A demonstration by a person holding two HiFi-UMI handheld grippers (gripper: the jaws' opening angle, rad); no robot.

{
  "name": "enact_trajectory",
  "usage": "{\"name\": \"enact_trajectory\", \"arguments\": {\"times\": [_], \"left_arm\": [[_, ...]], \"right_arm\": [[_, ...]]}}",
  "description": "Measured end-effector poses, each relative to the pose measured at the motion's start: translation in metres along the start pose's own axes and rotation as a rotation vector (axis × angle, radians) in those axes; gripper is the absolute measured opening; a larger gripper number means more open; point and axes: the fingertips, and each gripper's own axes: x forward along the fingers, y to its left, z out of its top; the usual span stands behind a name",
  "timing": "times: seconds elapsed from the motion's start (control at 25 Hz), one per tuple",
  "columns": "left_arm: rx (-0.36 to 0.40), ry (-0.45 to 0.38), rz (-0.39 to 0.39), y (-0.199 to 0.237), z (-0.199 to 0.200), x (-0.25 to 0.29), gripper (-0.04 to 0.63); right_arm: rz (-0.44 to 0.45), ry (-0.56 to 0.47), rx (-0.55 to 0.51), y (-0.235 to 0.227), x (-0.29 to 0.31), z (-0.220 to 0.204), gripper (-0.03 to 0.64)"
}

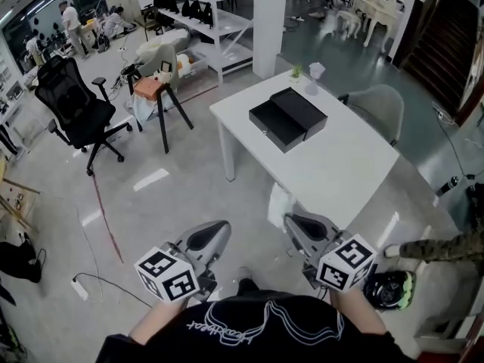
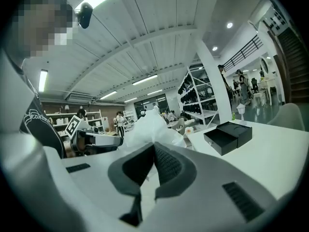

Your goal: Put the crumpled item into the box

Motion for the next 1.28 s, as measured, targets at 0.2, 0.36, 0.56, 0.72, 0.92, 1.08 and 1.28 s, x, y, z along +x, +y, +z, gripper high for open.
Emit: {"name": "enact_trajectory", "arguments": {"times": [0.2, 0.36, 0.56, 0.72, 0.92, 1.08, 1.28], "left_arm": [[0.025, 0.023, 0.016, 0.04, 0.035, 0.048, 0.008], [0.047, 0.017, 0.025, 0.064, 0.057, 0.074, 0.008], [0.044, 0.012, 0.013, 0.083, 0.071, 0.099, 0.008], [0.05, 0.022, -0.008, 0.096, 0.074, 0.119, 0.008], [0.047, 0.064, -0.037, 0.118, 0.073, 0.143, 0.008], [0.079, 0.097, -0.059, 0.146, 0.081, 0.17, 0.008], [0.071, 0.14, -0.129, 0.177, 0.102, 0.207, 0.008]], "right_arm": [[0.011, 0.0, 0.006, -0.05, 0.045, 0.021, 0.005], [0.007, 0.018, 0.006, -0.081, 0.071, 0.03, 0.005], [-0.01, 0.015, -0.01, -0.102, 0.09, 0.042, 0.005], [-0.045, 0.023, -0.004, -0.119, 0.101, 0.042, 0.005], [-0.098, 0.052, -0.01, -0.146, 0.118, 0.041, 0.005], [-0.15, 0.066, -0.016, -0.175, 0.139, 0.046, 0.005], [-0.25, 0.094, 0.005, -0.214, 0.164, 0.051, 0.005]]}}
